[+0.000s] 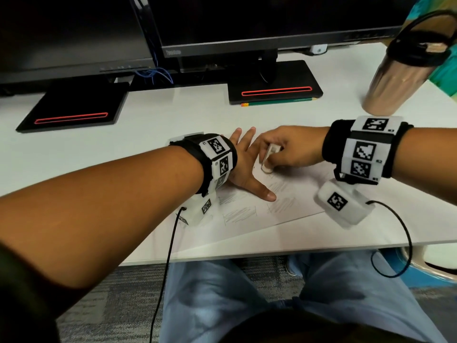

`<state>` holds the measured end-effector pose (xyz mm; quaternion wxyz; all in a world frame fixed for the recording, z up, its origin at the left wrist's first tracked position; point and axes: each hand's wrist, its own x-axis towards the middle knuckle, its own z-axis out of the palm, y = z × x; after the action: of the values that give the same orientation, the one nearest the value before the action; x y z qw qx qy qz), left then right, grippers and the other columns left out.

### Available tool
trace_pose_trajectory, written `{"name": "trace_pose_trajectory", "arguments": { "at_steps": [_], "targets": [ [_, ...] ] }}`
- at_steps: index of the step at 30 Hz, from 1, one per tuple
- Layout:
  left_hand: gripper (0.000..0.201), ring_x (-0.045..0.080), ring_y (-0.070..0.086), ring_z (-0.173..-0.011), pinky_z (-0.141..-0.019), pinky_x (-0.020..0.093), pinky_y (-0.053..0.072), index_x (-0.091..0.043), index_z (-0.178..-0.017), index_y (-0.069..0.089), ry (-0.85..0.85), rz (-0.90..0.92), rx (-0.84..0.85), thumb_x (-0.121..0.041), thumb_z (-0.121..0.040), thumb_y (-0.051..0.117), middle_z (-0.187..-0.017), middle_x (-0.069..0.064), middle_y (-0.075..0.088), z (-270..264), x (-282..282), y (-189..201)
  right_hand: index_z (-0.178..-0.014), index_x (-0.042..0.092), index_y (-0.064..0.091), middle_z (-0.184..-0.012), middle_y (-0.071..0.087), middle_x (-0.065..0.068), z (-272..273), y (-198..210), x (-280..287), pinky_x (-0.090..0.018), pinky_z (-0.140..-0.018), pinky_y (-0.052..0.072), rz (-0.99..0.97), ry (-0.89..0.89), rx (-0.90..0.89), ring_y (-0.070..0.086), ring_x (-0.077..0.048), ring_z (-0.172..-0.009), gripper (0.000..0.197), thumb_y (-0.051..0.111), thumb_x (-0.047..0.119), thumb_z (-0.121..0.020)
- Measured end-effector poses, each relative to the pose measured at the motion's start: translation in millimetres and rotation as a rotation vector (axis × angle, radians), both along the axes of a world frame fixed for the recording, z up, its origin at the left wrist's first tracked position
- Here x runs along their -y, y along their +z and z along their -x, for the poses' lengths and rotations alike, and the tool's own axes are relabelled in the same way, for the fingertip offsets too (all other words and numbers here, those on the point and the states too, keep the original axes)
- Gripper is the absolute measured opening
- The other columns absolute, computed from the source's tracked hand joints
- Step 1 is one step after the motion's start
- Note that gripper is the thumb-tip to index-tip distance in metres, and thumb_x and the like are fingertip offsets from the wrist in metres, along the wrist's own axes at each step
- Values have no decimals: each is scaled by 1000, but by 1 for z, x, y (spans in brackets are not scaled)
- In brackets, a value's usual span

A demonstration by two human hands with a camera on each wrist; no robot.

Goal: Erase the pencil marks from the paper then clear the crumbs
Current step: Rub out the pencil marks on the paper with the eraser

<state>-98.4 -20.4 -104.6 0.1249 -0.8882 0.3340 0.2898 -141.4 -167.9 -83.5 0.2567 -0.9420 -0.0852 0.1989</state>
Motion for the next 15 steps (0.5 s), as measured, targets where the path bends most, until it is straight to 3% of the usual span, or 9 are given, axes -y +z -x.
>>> {"name": "trace_pose_trajectory", "arguments": {
  "at_steps": [2, 5, 9, 13, 15],
  "targets": [
    [141, 31, -30, -146, -120, 59, -5, -25, -154, -22, 8, 6, 3, -91, -59, 58, -158, 3, -37, -1, 0, 0, -94, 20, 64, -92, 66, 10, -1, 0, 2, -30, -82, 49, 8, -29, 47, 61, -15, -91, 10, 68, 21, -84],
    [133, 31, -33, -145, -120, 59, -6, -29, -157, -13, 8, -11, -12, -91, -61, 56, -156, 3, -40, -2, -1, -1, -91, 19, 64, -89, 66, 9, 4, -2, -7, -29, -81, 50, -2, 81, -7, 61, -11, -86, 8, 68, 18, -84],
    [140, 32, -31, -146, -120, 60, -5, -28, -153, -23, 7, -3, 3, -92, -58, 56, -157, 4, -39, -3, 0, -3, -93, 22, 64, -92, 68, 11, 2, -1, -1, -33, -85, 51, -5, 0, 39, 62, -11, -88, 10, 68, 21, -84],
    [132, 31, -34, -145, -120, 57, -9, -30, -154, -21, -1, -3, -12, -89, -64, 56, -156, 3, -40, 0, 0, 0, -91, 19, 63, -84, 64, 14, 7, -1, -7, -24, -76, 49, 10, 89, 14, 59, -4, -79, 8, 69, 19, -85],
    [139, 31, -32, -145, -120, 58, -7, -27, -153, -25, 5, 4, -3, -90, -60, 57, -157, 3, -39, 0, 0, -1, -93, 20, 64, -88, 65, 13, 5, 1, -2, -29, -80, 50, 13, 26, 44, 60, -8, -82, 10, 69, 20, -84]
  ]
}}
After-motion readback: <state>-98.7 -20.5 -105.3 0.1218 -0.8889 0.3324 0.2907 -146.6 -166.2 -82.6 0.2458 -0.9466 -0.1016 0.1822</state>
